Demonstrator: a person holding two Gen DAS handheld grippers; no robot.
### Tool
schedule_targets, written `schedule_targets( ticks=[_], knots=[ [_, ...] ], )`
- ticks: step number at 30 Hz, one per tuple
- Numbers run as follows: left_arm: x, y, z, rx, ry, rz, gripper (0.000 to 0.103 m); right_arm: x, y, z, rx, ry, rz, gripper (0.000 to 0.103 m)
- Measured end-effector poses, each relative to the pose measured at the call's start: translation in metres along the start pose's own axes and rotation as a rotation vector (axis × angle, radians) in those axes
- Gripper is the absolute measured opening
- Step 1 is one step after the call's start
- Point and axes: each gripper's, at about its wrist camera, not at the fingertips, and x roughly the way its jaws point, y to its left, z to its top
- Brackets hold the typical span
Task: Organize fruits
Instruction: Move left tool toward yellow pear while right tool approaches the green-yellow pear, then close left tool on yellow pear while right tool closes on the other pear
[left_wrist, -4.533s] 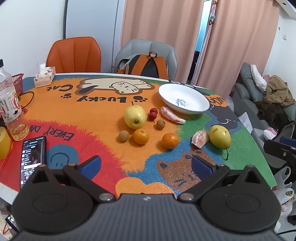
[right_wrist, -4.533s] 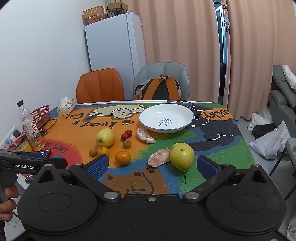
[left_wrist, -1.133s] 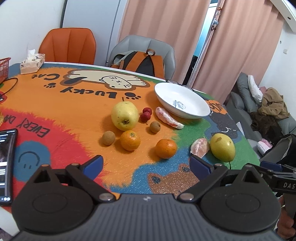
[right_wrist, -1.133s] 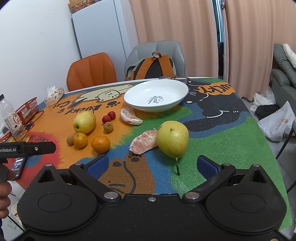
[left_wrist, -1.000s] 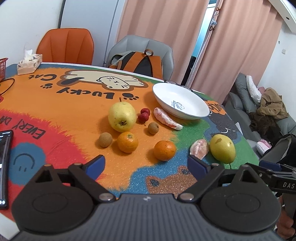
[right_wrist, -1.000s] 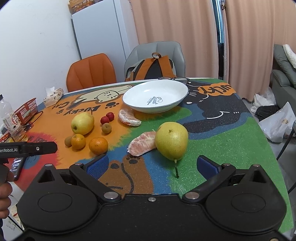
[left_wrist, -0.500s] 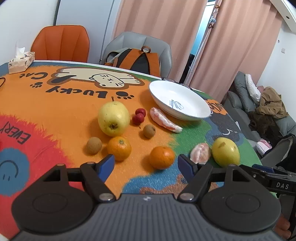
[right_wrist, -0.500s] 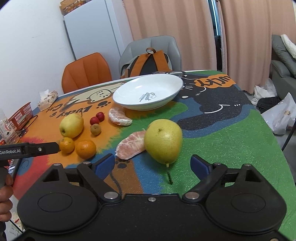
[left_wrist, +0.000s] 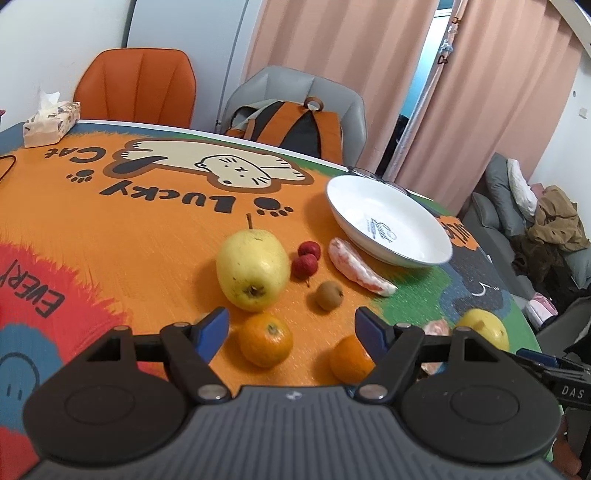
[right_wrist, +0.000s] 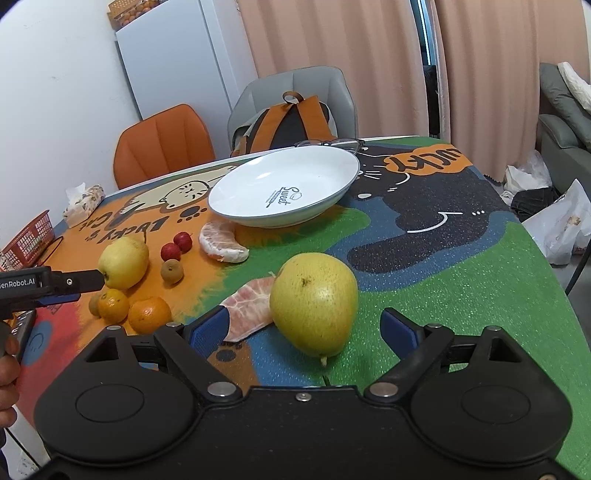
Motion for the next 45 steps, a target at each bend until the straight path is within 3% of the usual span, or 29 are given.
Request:
schedule_targets(
  ticks=[21, 27, 31, 33, 45],
  knots=[
    [0.045, 0.011, 0.033, -0.057, 0.054, 0.092, 0.067, 0.038, -0.007, 0.015, 0.03, 0.062, 0.003, 0.076],
    [0.057, 0.011, 0.039, -0.064, 0.075, 0.119, 0.067, 0.048, -0.004, 0.013, 0.002, 0.096, -0.008, 0.062],
    [0.066, 0.011, 0.039, -0.06, 0.098, 0.127, 0.067, 0.049, -0.007, 0.015, 0.007, 0.103, 0.005, 0.062],
    [0.07, 0.012, 0.039, -0.06, 0.107, 0.135, 0.061, 0.048, -0.009, 0.015, 0.015, 0.105, 0.01, 0.062],
    [0.068, 0.014, 0.037, -0.076, 0.107, 0.111, 0.06, 0.038, -0.009, 0.023, 0.016, 0.062, 0.014, 0.062]
  ],
)
